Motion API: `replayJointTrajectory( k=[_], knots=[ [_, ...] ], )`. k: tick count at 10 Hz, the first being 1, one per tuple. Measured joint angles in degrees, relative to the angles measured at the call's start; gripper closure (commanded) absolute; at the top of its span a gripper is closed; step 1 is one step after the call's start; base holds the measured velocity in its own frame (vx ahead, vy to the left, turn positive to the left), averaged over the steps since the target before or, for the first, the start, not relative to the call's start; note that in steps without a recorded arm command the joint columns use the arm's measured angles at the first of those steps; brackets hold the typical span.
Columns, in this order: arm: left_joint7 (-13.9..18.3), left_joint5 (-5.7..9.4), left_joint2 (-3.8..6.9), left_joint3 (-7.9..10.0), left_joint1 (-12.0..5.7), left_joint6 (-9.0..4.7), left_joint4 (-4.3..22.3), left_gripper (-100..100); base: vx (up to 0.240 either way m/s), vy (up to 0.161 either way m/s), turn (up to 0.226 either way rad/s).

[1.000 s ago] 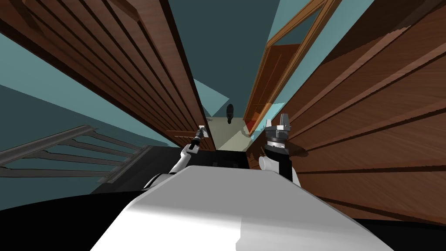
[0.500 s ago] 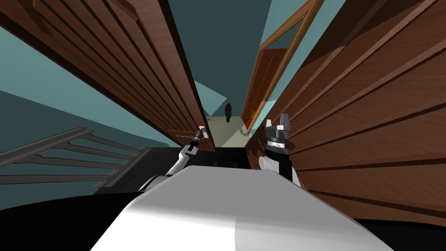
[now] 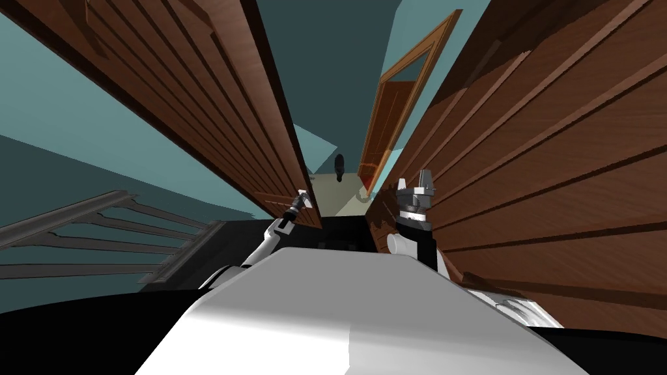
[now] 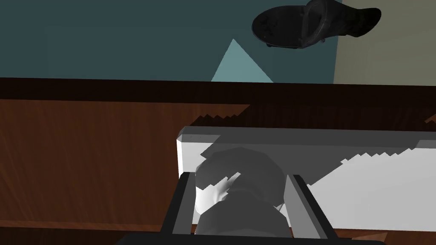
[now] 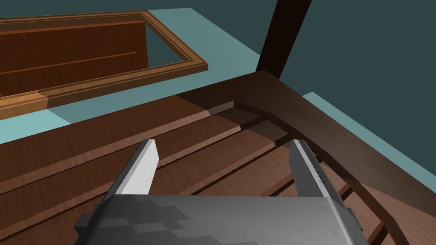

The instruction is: Pull the door open

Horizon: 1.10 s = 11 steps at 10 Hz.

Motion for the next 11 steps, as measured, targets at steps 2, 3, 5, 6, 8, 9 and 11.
replayJointTrajectory(
  k=[2,3,5,6,8,9,11],
  knots=[
    [1.3,-0.22,1.45,-0.61,0.91,-1.55,-0.53,100,-0.193,0.126,-0.112],
    [1.96,-0.41,2.11,-1.04,1.29,-2.51,-0.64,100,-0.193,0.104,-0.101],
    [3.76,-0.78,4.18,-2.02,3.25,-4.16,-2.26,100,-0.197,0.135,-0.116],
    [4.57,-1.0,4.98,-2.48,3.83,-5.28,-2.33,100,-0.197,0.126,-0.077],
    [6.15,-1.34,6.68,-3.38,4.98,-7.23,-2.72,100,-0.159,0.094,-0.051],
    [6.32,-1.42,6.69,-3.62,5.26,-7.4,-2.7,100,-0.126,0.06,-0.094],
    [7.04,-1.51,7.64,-3.9,5.42,-8.64,-2.39,100,-0.224,0.146,-0.163]
  ],
)
